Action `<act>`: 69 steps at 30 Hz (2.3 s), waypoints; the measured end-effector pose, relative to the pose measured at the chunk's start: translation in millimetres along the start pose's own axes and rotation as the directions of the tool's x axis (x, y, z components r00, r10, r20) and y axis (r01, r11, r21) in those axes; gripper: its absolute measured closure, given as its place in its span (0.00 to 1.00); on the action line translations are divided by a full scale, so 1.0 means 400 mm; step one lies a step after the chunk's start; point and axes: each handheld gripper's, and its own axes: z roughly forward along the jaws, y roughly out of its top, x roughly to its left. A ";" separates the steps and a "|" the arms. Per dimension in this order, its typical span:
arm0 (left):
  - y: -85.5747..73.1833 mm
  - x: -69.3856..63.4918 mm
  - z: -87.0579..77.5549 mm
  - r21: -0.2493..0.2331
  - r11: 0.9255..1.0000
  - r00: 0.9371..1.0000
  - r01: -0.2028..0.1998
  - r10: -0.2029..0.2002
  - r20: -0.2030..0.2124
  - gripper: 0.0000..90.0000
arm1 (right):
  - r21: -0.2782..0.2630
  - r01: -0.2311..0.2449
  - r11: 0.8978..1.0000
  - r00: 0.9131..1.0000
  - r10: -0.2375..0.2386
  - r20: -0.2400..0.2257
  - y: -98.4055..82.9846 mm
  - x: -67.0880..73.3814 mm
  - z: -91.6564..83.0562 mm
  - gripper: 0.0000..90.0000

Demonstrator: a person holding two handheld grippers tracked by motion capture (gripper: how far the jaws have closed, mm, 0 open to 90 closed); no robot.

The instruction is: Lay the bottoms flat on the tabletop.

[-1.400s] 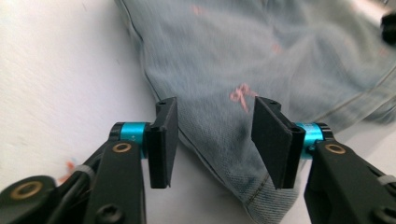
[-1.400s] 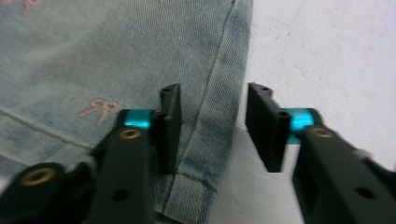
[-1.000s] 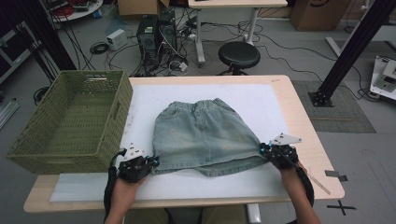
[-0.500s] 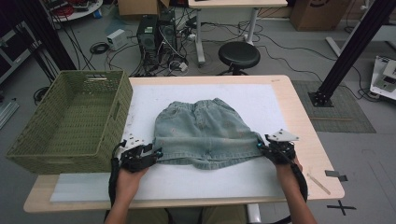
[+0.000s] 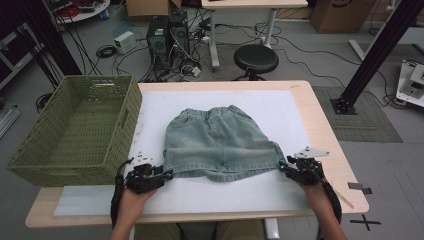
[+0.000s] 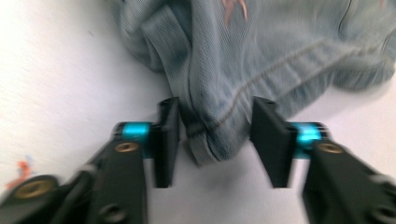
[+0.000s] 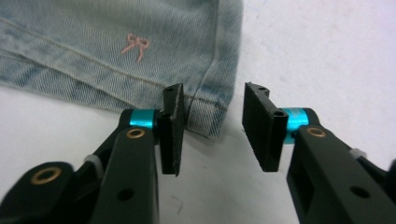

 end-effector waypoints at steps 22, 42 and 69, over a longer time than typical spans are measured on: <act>-0.035 0.029 -0.147 -0.075 0.994 0.937 0.077 -0.047 0.346 0.91 | -0.018 0.084 0.996 0.996 -0.085 -0.027 -0.014 0.057 -0.149 0.90; -0.001 0.021 -0.089 -0.219 0.976 0.992 -0.003 0.031 0.126 0.41 | -0.132 0.167 0.977 0.976 -0.183 -0.120 0.022 0.165 -0.085 0.70; 0.148 0.077 0.008 -0.222 0.973 0.993 -0.070 0.088 0.074 0.36 | -0.043 0.271 0.962 0.886 -0.266 -0.380 0.119 0.385 0.067 0.72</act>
